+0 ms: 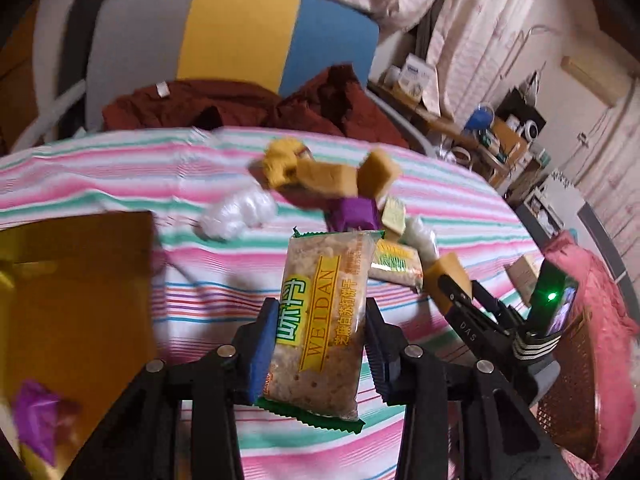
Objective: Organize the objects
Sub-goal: 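Drop the WEIDAN cracker pack into the tin with the left gripper while the right holds the sponge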
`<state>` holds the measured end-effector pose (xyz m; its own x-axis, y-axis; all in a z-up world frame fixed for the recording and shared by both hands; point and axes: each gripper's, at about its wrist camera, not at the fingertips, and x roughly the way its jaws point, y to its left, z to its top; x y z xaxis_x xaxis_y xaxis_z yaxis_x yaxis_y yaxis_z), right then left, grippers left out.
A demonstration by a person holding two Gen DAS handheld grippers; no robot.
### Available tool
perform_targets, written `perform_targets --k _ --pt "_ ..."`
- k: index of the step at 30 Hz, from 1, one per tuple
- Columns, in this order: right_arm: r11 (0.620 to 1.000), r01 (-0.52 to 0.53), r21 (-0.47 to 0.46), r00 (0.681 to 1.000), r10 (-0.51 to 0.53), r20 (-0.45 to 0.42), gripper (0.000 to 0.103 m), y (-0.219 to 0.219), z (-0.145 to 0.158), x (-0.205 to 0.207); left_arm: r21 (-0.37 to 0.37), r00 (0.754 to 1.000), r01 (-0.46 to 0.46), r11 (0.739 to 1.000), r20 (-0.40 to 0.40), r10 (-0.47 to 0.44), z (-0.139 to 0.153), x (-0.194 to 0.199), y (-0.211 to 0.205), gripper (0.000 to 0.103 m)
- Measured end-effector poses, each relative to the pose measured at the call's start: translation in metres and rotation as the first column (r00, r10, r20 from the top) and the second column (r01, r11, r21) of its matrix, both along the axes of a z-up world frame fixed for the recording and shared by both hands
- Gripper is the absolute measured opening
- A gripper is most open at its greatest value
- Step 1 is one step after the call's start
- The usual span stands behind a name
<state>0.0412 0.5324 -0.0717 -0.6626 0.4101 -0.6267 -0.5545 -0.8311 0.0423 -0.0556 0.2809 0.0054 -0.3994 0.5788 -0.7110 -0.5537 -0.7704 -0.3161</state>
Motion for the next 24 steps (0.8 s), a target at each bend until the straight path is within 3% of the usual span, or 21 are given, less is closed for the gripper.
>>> perform_targets --k 5,12,19,24 --pt "0.997 0.029 0.077 0.995 -0.021 -0.094 0.053 -0.011 0.014 0.016 0.018 0.994 -0.089 0.996 -0.054 0.090 0.016 -0.004 -0.049 0.041" --pt "0.992 0.027 0.126 0.993 -0.012 -0.115 0.053 -0.025 0.020 0.024 0.009 0.974 -0.228 0.974 -0.010 0.228 0.002 -0.030 -0.116 0.042" --pt "0.989 0.005 0.148 0.994 0.010 -0.105 0.053 -0.040 0.022 0.027 -0.046 0.927 -0.366 0.929 0.075 0.369 -0.028 -0.058 -0.173 0.042" --pt "0.990 -0.012 0.138 0.995 0.025 -0.092 0.053 -0.052 0.023 0.031 -0.069 0.896 -0.431 0.900 0.083 0.435 -0.031 -0.072 -0.199 0.042"
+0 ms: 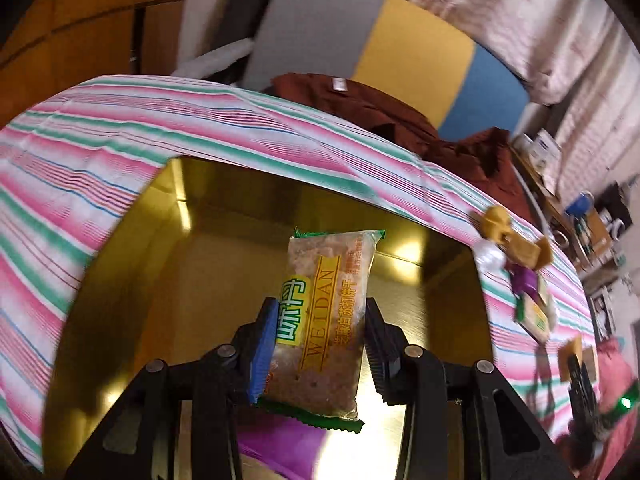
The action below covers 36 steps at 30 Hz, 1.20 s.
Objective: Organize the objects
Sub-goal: 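Drop the WEIDAN cracker pack into the tin with the left gripper while the right holds the sponge, then lower the yellow sponge into the gold tin and open the right gripper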
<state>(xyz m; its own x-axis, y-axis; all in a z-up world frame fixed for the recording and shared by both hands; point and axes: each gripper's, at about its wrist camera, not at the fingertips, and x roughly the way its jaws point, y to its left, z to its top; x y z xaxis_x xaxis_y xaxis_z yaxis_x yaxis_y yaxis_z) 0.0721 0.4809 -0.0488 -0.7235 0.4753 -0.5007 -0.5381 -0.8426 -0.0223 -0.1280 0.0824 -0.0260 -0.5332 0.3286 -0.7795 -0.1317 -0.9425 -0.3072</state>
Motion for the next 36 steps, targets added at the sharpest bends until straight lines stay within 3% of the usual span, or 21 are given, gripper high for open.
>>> perform_targets --k 6,8,10,15,17,21,29,36 --pt "0.997 -0.034 -0.075 0.999 0.033 -0.014 0.053 -0.018 0.001 0.007 -0.013 0.997 -0.073 0.997 0.014 0.074 -0.005 -0.014 -0.023 0.047" --pt "0.994 -0.051 -0.097 0.999 0.049 -0.015 0.053 -0.025 0.002 0.006 -0.016 0.997 -0.080 0.997 -0.019 0.079 -0.002 -0.010 -0.026 0.067" --pt "0.992 -0.070 -0.103 0.997 0.069 -0.016 0.053 -0.033 0.002 0.005 -0.025 0.995 -0.085 0.996 -0.061 0.083 0.002 -0.003 -0.028 0.076" --pt "0.985 -0.120 -0.127 0.993 0.120 -0.006 0.053 -0.050 0.005 -0.001 -0.022 0.992 -0.062 0.998 -0.114 0.059 0.008 0.020 -0.026 0.080" --pt "0.979 -0.138 -0.150 0.990 0.139 -0.007 0.053 -0.055 0.009 -0.004 -0.032 0.989 -0.049 0.998 -0.138 0.044 0.010 0.033 -0.025 0.086" --pt "0.952 -0.228 -0.202 0.973 0.228 -0.026 0.053 -0.076 0.025 -0.013 -0.047 0.984 -0.017 0.999 -0.177 0.008 0.009 0.060 -0.022 0.090" --pt "0.861 -0.469 -0.197 0.881 0.472 -0.033 0.053 -0.151 0.067 -0.052 -0.054 0.981 -0.003 0.999 -0.192 -0.008 0.004 0.092 -0.026 0.093" --pt "0.779 -0.602 -0.174 0.772 0.624 0.122 0.054 -0.226 0.066 -0.106 -0.060 0.980 -0.038 0.997 -0.197 0.025 -0.003 0.102 -0.043 0.097"
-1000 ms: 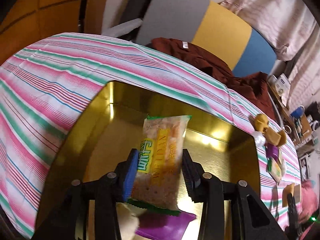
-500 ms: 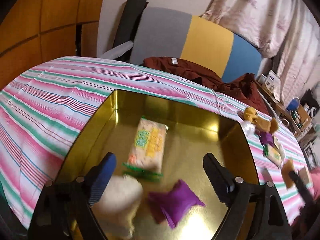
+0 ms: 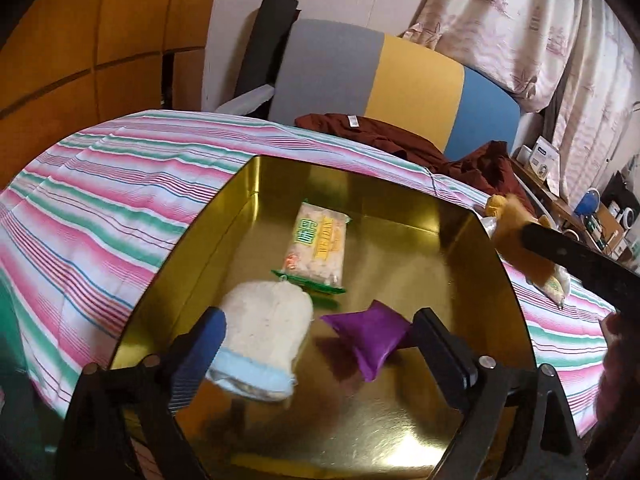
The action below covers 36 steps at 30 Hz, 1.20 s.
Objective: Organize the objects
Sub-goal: 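Lower the yellow sponge into the gold tin and open the right gripper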
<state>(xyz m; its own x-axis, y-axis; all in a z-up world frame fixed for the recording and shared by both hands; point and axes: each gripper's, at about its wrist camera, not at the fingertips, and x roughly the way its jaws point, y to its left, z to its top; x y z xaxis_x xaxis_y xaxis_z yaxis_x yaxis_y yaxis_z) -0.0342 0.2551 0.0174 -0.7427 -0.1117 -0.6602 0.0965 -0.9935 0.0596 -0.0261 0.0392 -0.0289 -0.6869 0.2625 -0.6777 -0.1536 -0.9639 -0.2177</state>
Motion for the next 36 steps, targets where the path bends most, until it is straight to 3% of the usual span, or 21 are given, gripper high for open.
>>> perform_targets --k 7,17,21,27,32,36 --pt "0.998 -0.038 0.044 0.978 0.028 0.209 0.054 -0.041 -0.025 -0.055 0.039 0.999 -0.051 0.998 0.021 0.050 0.002 -0.005 -0.018 0.097" --pt "0.999 0.042 0.034 0.949 -0.050 0.312 0.060 -0.053 -0.046 -0.099 0.064 0.996 -0.080 0.995 0.043 0.078 0.001 -0.006 -0.029 0.098" --pt "0.998 0.042 0.035 0.957 -0.051 0.284 0.062 -0.051 -0.044 -0.090 0.072 0.996 -0.080 0.994 0.045 0.077 0.000 -0.005 -0.029 0.100" --pt "0.996 0.068 -0.063 0.976 -0.053 0.211 0.079 -0.034 -0.026 -0.078 0.053 0.997 -0.061 0.997 0.047 0.058 -0.002 -0.003 -0.021 0.100" --pt "0.983 0.072 -0.172 0.989 -0.048 0.139 0.079 -0.013 -0.010 -0.057 0.041 0.999 -0.046 0.998 0.019 0.045 0.002 0.002 -0.016 0.101" --pt "0.976 0.119 -0.180 0.991 -0.106 0.081 0.079 0.010 0.001 -0.037 0.049 0.999 -0.034 0.998 0.032 0.032 0.000 0.005 -0.012 0.102"
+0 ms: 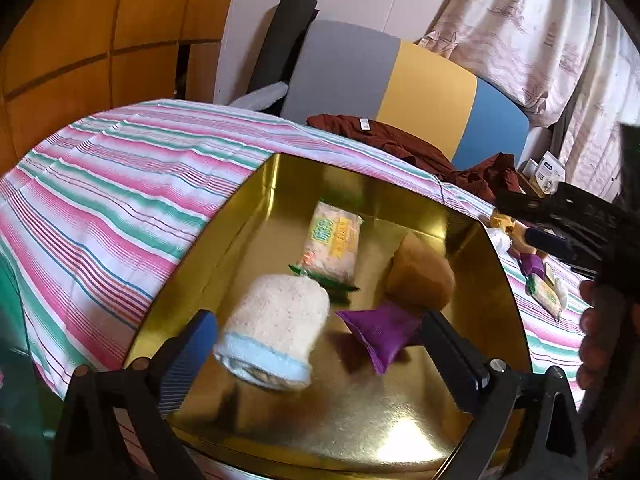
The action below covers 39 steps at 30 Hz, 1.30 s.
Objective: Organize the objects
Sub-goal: 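Lower the yellow sponge into the gold tin and open the right gripper, then reach the right gripper past the WEIDAN cracker pack toward the clear plastic bag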
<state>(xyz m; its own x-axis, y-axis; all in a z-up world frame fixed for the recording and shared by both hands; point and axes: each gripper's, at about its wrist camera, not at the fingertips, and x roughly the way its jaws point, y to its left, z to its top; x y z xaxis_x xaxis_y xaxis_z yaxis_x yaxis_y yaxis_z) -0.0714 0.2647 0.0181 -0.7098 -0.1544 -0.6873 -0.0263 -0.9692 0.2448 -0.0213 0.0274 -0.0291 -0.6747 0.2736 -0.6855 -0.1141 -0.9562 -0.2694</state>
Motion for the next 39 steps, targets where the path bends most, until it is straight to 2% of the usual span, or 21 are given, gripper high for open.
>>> perform_targets --k 4,9,12,16,21,24,27,29,31,34,36,37,39 --pt "0.998 0.062 0.008 0.998 -0.062 -0.034 0.079 0.032 0.003 0.023 0.015 0.999 0.029 0.999 0.017 -0.029 -0.004 0.005 0.009 0.102" --pt "0.990 0.122 0.067 0.991 -0.119 -0.055 0.079 0.073 -0.008 0.054 -0.031 0.998 0.056 0.998 0.004 -0.055 -0.005 0.013 0.023 0.102" --pt "0.982 0.154 0.108 0.988 -0.153 -0.013 0.079 0.100 -0.029 0.075 -0.035 0.997 0.081 0.996 -0.004 -0.081 -0.004 0.020 0.032 0.103" --pt "0.973 0.210 0.098 0.975 -0.216 0.057 0.079 0.136 -0.061 0.102 -0.023 0.994 0.109 0.994 -0.005 -0.109 -0.001 0.032 0.045 0.103" --pt "0.955 0.286 0.080 0.955 -0.291 0.064 0.079 0.180 -0.073 0.118 -0.016 0.993 0.119 0.993 -0.003 -0.119 0.001 0.042 0.056 0.103" --pt "0.947 0.316 0.058 0.947 -0.319 0.036 0.079 0.207 -0.068 0.110 -0.013 0.991 0.134 0.991 0.006 -0.134 0.002 0.046 0.063 0.103" --pt "0.954 0.299 0.032 0.954 -0.300 0.012 0.079 0.225 -0.060 0.086 -0.025 0.989 0.150 0.988 0.007 -0.150 0.005 0.053 0.070 0.103" --pt "0.967 0.253 0.032 0.967 -0.254 0.028 0.079 0.233 -0.058 0.062 -0.034 0.988 0.158 0.987 0.009 -0.157 0.008 0.057 0.075 0.103" --pt "0.971 0.222 0.088 0.973 -0.227 0.050 0.079 0.236 -0.060 0.043 -0.034 0.987 0.162 0.986 0.014 -0.162 0.012 0.061 0.077 0.103" --pt "0.957 0.212 0.197 0.968 -0.234 0.096 0.079 0.238 -0.067 0.021 -0.030 0.986 0.164 0.986 0.016 -0.163 0.016 0.064 0.079 0.103" --pt "0.960 0.194 0.202 0.964 -0.224 0.140 0.079 0.242 -0.077 0.013 -0.031 0.986 0.167 0.986 0.017 -0.166 0.018 0.065 0.081 0.103" --pt "0.968 0.181 0.175 0.964 -0.211 0.165 0.081 0.243 -0.082 0.013 -0.031 0.985 0.171 0.985 0.016 -0.170 0.019 0.066 0.083 0.103" --pt "0.973 0.171 0.152 0.970 -0.194 0.148 0.081 0.239 -0.083 0.022 -0.030 0.984 0.178 0.984 0.017 -0.177 0.021 0.066 0.088 0.103"
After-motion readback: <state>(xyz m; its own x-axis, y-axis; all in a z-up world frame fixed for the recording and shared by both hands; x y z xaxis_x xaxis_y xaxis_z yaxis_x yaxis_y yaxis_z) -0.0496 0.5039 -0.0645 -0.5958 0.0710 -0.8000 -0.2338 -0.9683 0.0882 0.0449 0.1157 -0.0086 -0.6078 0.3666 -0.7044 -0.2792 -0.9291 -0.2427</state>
